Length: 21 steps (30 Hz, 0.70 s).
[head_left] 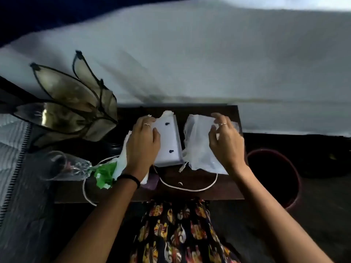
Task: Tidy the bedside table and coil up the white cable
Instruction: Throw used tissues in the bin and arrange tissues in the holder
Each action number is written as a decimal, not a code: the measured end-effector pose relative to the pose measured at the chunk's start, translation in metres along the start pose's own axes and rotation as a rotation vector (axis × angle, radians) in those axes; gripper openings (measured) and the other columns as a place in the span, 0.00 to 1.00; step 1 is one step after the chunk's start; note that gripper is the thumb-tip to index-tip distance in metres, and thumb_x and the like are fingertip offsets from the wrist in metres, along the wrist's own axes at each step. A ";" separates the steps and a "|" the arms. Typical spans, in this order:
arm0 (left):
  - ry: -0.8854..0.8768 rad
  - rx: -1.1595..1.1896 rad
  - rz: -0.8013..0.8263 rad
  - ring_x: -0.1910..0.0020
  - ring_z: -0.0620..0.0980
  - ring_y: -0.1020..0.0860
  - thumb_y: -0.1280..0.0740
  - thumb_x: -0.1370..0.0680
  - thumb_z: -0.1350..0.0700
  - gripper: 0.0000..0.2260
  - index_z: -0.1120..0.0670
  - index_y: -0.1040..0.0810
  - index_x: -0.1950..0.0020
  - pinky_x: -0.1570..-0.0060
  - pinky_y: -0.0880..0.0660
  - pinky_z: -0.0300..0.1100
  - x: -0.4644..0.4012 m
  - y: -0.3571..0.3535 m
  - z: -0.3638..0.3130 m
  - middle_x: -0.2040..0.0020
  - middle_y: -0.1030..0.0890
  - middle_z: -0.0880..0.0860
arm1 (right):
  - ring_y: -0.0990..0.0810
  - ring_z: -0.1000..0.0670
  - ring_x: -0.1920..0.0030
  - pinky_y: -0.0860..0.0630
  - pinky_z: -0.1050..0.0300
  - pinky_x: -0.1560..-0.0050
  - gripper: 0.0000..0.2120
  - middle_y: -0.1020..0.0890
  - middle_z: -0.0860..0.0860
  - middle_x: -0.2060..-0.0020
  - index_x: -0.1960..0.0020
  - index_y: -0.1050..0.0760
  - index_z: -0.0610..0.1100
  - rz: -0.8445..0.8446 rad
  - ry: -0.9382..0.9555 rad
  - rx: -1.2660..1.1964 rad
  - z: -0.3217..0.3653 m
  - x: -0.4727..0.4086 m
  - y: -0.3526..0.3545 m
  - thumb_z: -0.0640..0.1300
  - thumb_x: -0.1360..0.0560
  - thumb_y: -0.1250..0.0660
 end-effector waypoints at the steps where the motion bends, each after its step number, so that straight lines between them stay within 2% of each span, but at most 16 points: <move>1: -0.010 0.031 -0.055 0.44 0.53 0.25 0.39 0.24 0.60 0.10 0.55 0.27 0.43 0.56 0.27 0.44 0.002 0.000 0.004 0.39 0.27 0.52 | 0.17 0.42 0.57 0.21 0.49 0.66 0.17 0.20 0.48 0.44 0.36 0.30 0.44 -0.033 0.008 0.002 -0.006 0.006 -0.003 0.40 0.24 0.39; 5: -0.057 0.081 -0.190 0.43 0.50 0.26 0.39 0.24 0.59 0.10 0.55 0.27 0.42 0.51 0.29 0.40 0.019 0.008 0.008 0.40 0.28 0.52 | 0.18 0.43 0.55 0.22 0.51 0.64 0.16 0.20 0.50 0.44 0.36 0.30 0.47 -0.137 -0.022 -0.026 -0.027 0.039 -0.002 0.41 0.24 0.40; 10: -0.088 0.011 -0.179 0.40 0.57 0.27 0.38 0.24 0.59 0.11 0.58 0.27 0.42 0.46 0.27 0.51 0.069 0.037 -0.003 0.38 0.28 0.56 | 0.18 0.42 0.55 0.22 0.49 0.59 0.15 0.21 0.48 0.43 0.37 0.29 0.45 -0.120 -0.129 -0.044 -0.031 0.089 0.021 0.40 0.24 0.40; 13: -0.033 -0.007 -0.141 0.42 0.58 0.26 0.38 0.24 0.59 0.13 0.58 0.28 0.40 0.49 0.25 0.52 0.097 0.046 -0.007 0.37 0.29 0.57 | 0.18 0.41 0.53 0.22 0.48 0.57 0.14 0.23 0.48 0.41 0.38 0.28 0.44 -0.075 -0.148 -0.010 -0.024 0.100 0.032 0.40 0.24 0.41; 16: -0.009 -0.009 -0.103 0.45 0.56 0.25 0.38 0.25 0.60 0.12 0.57 0.28 0.42 0.52 0.25 0.52 0.124 0.049 -0.011 0.38 0.28 0.54 | 0.19 0.41 0.52 0.23 0.49 0.58 0.15 0.23 0.48 0.41 0.38 0.29 0.45 -0.045 -0.077 0.031 -0.010 0.104 0.038 0.40 0.23 0.41; 21: 0.021 0.025 0.062 0.49 0.52 0.22 0.41 0.23 0.58 0.11 0.54 0.26 0.42 0.54 0.23 0.48 0.158 0.023 -0.010 0.42 0.24 0.51 | 0.19 0.40 0.53 0.23 0.49 0.59 0.14 0.22 0.48 0.43 0.39 0.28 0.45 -0.030 0.023 0.080 0.004 0.107 0.039 0.39 0.24 0.41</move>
Point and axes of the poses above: each hand's wrist, its own x-axis away from the middle knuckle, its own y-axis out of the back of the hand, z = x × y, the point moved 9 cm from there along -x, towards the middle knuckle
